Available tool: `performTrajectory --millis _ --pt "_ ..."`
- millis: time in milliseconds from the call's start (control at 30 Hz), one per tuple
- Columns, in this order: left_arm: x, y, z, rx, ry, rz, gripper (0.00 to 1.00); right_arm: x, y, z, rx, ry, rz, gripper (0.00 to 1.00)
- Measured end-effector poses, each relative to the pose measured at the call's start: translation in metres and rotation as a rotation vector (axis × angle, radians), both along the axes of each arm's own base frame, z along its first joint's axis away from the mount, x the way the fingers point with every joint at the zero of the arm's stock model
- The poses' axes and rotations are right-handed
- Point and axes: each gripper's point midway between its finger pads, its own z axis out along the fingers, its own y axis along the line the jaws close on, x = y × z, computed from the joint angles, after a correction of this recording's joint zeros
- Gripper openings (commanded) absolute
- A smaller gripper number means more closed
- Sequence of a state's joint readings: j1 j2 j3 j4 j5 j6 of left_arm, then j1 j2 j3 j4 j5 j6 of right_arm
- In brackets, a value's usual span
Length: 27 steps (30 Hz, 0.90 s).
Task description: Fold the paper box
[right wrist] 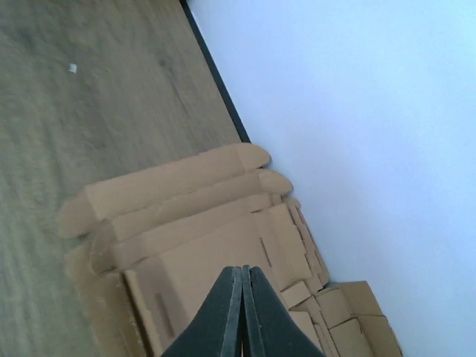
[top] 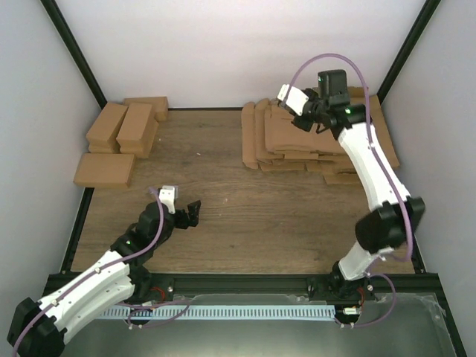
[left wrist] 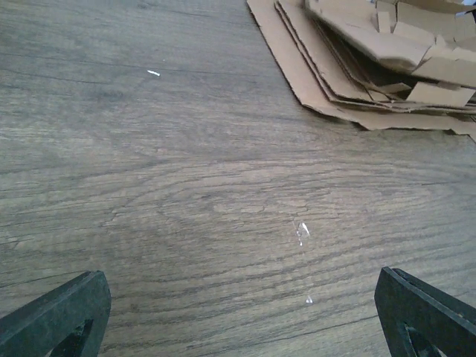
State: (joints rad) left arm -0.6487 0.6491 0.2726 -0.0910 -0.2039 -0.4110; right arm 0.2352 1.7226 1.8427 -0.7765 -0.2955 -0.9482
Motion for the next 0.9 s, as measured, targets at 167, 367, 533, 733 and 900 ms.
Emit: performTrajectory --millis 167,367,533,733,900 --pt "-0.001 -0.001 0.002 -0.007 -0.004 -0.005 1.00 -0.066 0.025 0.014 0.058 -0.038 0.079 0.16" --pt "-0.002 -0.003 0.005 -0.019 -0.012 -0.023 1.00 -0.087 0.040 -0.042 0.121 0.149 -0.007 0.50" --pt "-0.003 -0.005 0.006 -0.021 -0.013 -0.032 1.00 -0.067 0.016 -0.078 0.145 0.257 -0.225 0.56" --pt "-0.004 -0.004 0.006 -0.023 -0.021 -0.035 1.00 -0.043 -0.001 -0.105 0.107 0.278 -0.310 0.49" --pt "-0.005 -0.004 0.006 -0.020 -0.023 -0.040 1.00 0.001 -0.017 -0.114 0.066 0.256 -0.360 0.45"
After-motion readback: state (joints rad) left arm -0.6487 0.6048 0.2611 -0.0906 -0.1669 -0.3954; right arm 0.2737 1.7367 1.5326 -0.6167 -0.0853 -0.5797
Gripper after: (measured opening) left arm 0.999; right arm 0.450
